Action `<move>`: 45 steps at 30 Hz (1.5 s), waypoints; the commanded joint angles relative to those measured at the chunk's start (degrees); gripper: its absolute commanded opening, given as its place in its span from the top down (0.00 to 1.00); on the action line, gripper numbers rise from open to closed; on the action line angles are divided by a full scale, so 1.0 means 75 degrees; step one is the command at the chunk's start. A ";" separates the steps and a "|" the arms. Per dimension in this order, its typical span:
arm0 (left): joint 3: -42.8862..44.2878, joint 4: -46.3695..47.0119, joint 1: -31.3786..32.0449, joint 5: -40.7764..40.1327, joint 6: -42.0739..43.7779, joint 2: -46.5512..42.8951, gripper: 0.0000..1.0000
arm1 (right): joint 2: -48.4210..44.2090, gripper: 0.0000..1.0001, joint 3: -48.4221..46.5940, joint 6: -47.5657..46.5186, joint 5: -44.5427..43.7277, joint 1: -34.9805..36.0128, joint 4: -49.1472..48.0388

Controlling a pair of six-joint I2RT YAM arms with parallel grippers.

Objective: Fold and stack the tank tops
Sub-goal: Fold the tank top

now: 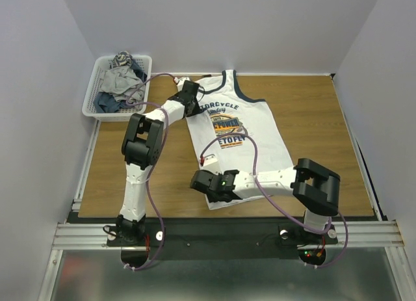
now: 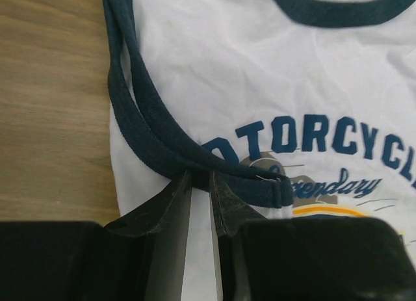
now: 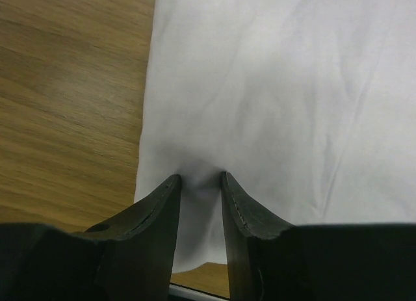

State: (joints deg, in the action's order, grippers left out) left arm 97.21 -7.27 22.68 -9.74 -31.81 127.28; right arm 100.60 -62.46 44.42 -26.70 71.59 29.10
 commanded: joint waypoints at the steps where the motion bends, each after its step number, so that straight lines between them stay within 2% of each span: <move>1: 0.0409 -0.0133 0.0012 0.0337 0.0444 0.0114 0.71 | 0.0285 0.64 -0.0110 -0.0403 0.0383 0.0005 -0.0751; 8: 0.1638 -0.1127 -0.0163 0.0033 0.0667 0.0992 0.72 | 0.0895 0.66 -0.0496 -0.0708 0.1823 0.0005 -0.1570; 13: 0.1991 -0.1293 -0.0410 0.0032 0.0843 0.1169 0.72 | 0.1282 0.66 -0.1222 -0.0744 0.2422 0.0005 -0.1829; 17: 0.2366 -0.1281 -0.0562 0.0266 0.1019 0.1287 0.71 | 0.1680 0.61 -0.1830 -0.0592 0.2494 -0.0006 -0.1876; 20: 0.2414 -0.1083 -0.0574 0.0489 0.1089 0.1240 0.64 | 0.1693 0.55 -0.2113 -0.0556 0.2388 -0.0053 -0.1935; 28: 0.2005 -0.0403 -0.0539 0.1122 0.1101 0.0608 0.51 | 0.0663 0.45 -0.1752 -0.0451 0.1873 -0.0381 -0.1958; 34: 0.1453 0.0546 -0.0539 0.1263 0.0937 -0.0737 0.43 | -0.1013 0.38 -0.1154 -0.0649 0.1299 -0.1212 -0.1935; 37: 0.1324 0.0793 -0.0504 0.1463 0.0867 -0.1337 0.41 | -0.1669 0.38 -0.0861 -0.0825 0.1718 -0.2370 -0.1842; 38: 0.1162 0.0816 -0.0434 0.1416 0.0820 -0.1501 0.41 | -0.1868 0.38 -0.0744 -0.0976 0.1906 -0.3116 -0.1830; 40: 0.0834 0.0852 -0.0282 0.1357 0.0738 -0.2026 0.42 | -0.1940 0.38 -0.0696 -0.1176 0.2489 -0.3975 -0.1806; 41: 0.0368 0.0898 -0.0212 0.0974 0.0575 -0.2204 0.42 | -0.1917 0.38 -0.0708 -0.1258 0.2807 -0.4931 -0.1795; 42: 0.0073 0.0922 0.0033 0.0889 0.0400 -0.2612 0.43 | -0.1870 0.39 -0.0742 -0.1398 0.3517 -0.5462 -0.1794; 43: -0.0278 0.0922 0.0197 0.0795 0.0259 -0.2813 0.44 | -0.1673 0.39 -0.0789 -0.1504 0.3931 -0.5955 -0.1806; 44: -0.0989 0.1143 0.0396 0.0667 0.0141 -0.3024 0.46 | -0.1497 0.42 -0.0871 -0.1610 0.4202 -0.6830 -0.1795; 45: -0.1356 0.1203 0.0642 0.0596 -0.0022 -0.3397 0.47 | -0.1333 0.44 -0.1069 -0.1762 0.4518 -0.7221 -0.1794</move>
State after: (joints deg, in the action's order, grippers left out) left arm 96.33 -1.23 21.82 -2.42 -27.94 108.44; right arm 87.18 -68.99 35.79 -4.32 30.04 15.29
